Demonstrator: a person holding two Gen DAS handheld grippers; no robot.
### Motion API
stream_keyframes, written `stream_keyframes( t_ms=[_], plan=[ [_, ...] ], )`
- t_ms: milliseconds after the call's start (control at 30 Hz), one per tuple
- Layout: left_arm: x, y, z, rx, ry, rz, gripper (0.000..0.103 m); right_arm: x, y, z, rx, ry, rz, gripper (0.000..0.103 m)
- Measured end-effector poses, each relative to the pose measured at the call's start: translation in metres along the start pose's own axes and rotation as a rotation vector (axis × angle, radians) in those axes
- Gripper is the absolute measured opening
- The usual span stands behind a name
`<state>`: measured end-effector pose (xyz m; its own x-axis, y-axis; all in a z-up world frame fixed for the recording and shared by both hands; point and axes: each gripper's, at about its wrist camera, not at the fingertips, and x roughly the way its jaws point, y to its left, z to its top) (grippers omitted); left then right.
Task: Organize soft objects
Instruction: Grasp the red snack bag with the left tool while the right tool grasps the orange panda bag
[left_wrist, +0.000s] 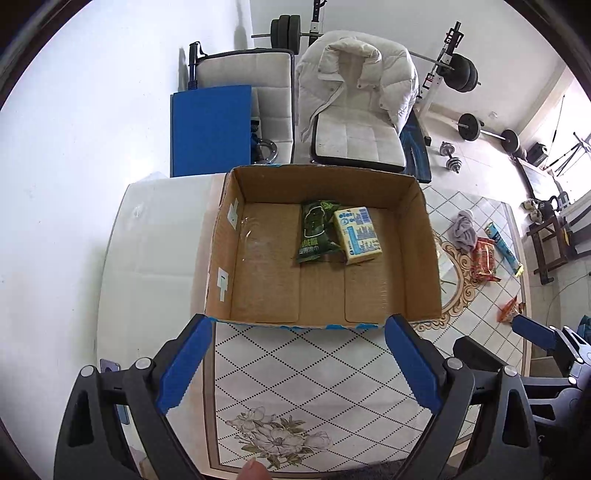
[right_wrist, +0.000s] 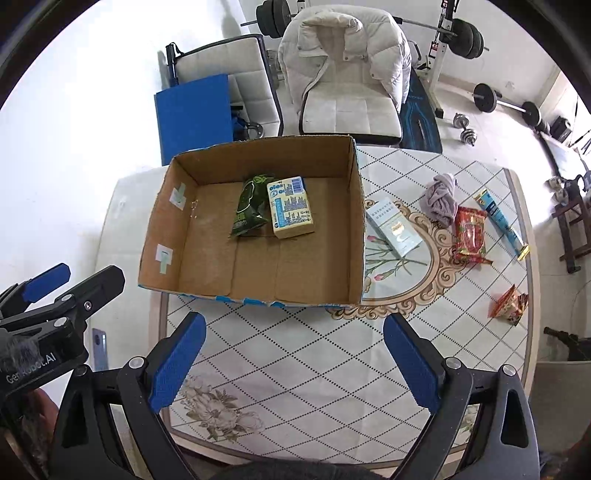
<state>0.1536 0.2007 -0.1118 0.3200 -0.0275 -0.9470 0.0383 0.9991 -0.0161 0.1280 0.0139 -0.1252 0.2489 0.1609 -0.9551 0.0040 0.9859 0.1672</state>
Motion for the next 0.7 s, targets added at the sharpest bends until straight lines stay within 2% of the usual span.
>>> stream_keyframes(
  t_ms=[133, 200, 300, 433, 500, 600, 700],
  plan=[
    [-0.007, -0.029, 0.004, 0.025, -0.005, -0.023, 0.096, -0.007, -0.040, 0.000, 0.075, 0.013, 0.028, 0.099],
    [-0.006, -0.055, 0.011, 0.051, -0.006, -0.047, 0.096, -0.010, -0.076, -0.001, 0.140, 0.022, 0.036, 0.099],
    [0.006, -0.102, 0.025, 0.097, 0.018, -0.099, 0.096, -0.015, -0.139, -0.005, 0.242, 0.018, -0.011, 0.099],
    [0.043, -0.175, 0.047, 0.171, 0.091, -0.167, 0.096, -0.011, -0.252, -0.010, 0.397, 0.034, -0.068, 0.099],
    [0.070, -0.219, 0.057, 0.211, 0.131, -0.168, 0.096, 0.001, -0.315, -0.007, 0.453, 0.061, -0.099, 0.099],
    [0.113, -0.278, 0.068, 0.258, 0.185, -0.151, 0.096, 0.028, -0.385, 0.005, 0.445, 0.123, -0.100, 0.099],
    [0.164, -0.333, 0.075, 0.285, 0.261, -0.125, 0.096, 0.054, -0.430, 0.012, 0.431, 0.193, -0.094, 0.099]
  ],
)
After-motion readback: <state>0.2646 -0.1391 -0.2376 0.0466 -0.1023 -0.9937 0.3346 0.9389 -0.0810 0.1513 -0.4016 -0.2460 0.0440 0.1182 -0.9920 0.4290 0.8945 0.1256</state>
